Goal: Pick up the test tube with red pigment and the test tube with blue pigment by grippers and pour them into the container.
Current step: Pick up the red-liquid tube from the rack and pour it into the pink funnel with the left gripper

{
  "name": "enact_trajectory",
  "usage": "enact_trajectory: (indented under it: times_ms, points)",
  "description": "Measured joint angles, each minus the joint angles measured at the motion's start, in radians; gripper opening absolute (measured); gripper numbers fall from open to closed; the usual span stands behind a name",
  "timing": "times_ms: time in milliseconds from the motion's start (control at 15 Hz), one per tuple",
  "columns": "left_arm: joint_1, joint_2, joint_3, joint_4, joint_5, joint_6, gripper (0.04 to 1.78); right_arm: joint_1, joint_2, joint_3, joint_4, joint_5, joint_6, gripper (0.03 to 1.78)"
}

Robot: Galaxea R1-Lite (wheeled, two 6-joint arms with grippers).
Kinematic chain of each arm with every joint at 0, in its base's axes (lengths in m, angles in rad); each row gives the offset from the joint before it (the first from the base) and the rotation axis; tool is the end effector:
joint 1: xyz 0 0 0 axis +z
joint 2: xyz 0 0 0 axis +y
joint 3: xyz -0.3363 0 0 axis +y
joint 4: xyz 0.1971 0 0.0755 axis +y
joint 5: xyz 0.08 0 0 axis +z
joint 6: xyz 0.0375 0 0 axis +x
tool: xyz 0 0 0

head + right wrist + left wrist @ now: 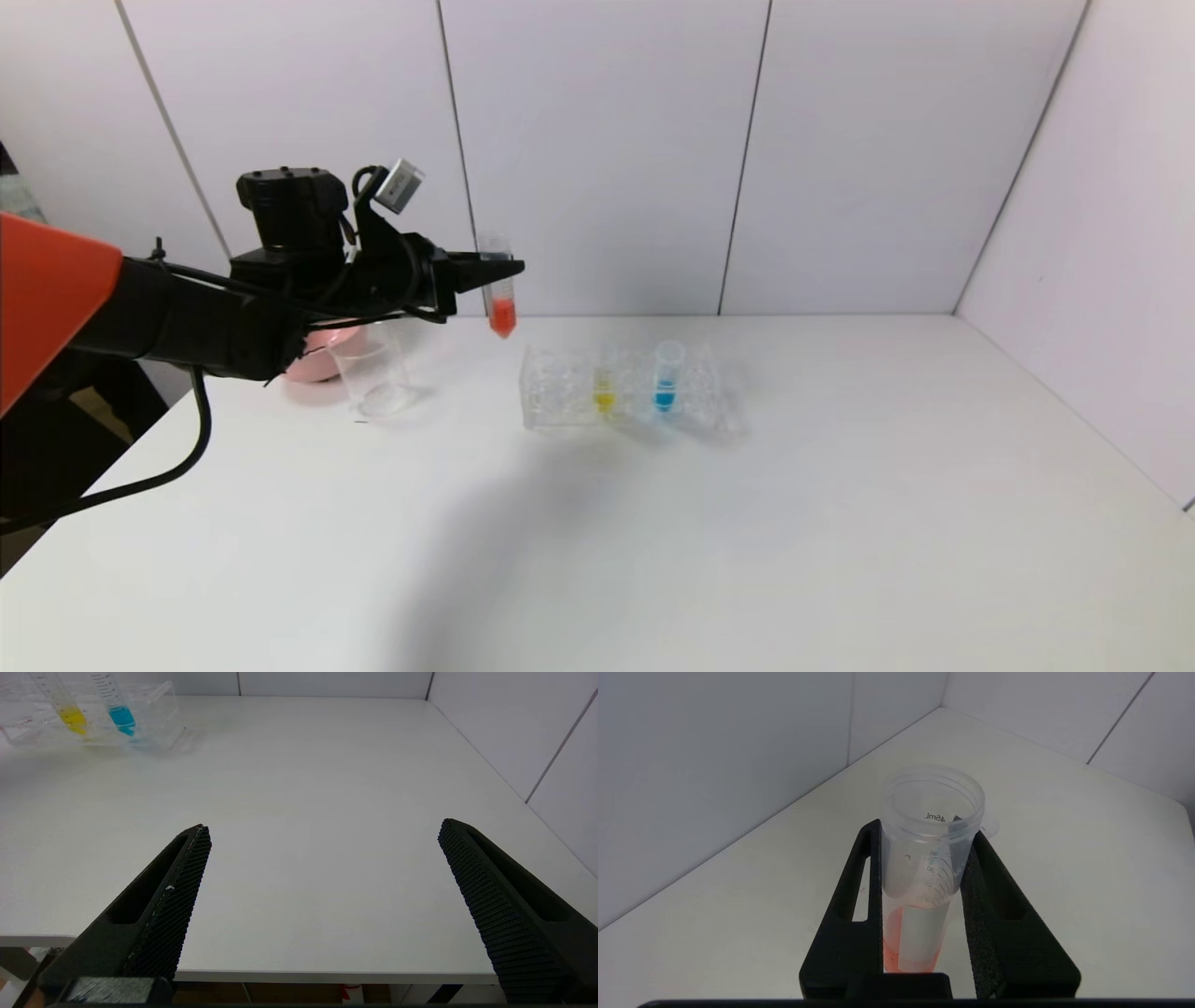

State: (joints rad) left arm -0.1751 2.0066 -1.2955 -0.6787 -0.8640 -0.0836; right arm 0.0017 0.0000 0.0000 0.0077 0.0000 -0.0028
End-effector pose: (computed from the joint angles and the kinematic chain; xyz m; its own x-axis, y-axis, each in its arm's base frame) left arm 0.4331 -0.1056 0.2300 0.5067 -0.8619 -0.0210 0.8559 0.5058 -0.1080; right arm -0.0217 0.0000 0.0746 1.0000 0.0017 -0.0077 -0.0017 1.0000 -0.0028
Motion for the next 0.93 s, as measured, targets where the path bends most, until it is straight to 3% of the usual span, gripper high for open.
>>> enact_trajectory:
  times_ms: [333,600,933]
  points:
    - [0.000,-0.070,0.048,0.039,0.296,0.063,0.51,-0.001,0.000,0.000,0.000,0.000,0.000,1.77]
    - [0.009,-0.104,0.059,0.044,0.453,0.062,0.51,0.000,0.000,0.000,0.000,0.000,0.000,1.77]
    - [0.085,-0.151,0.067,0.076,0.473,0.063,0.51,-0.001,0.000,0.000,0.000,0.000,0.000,1.77]
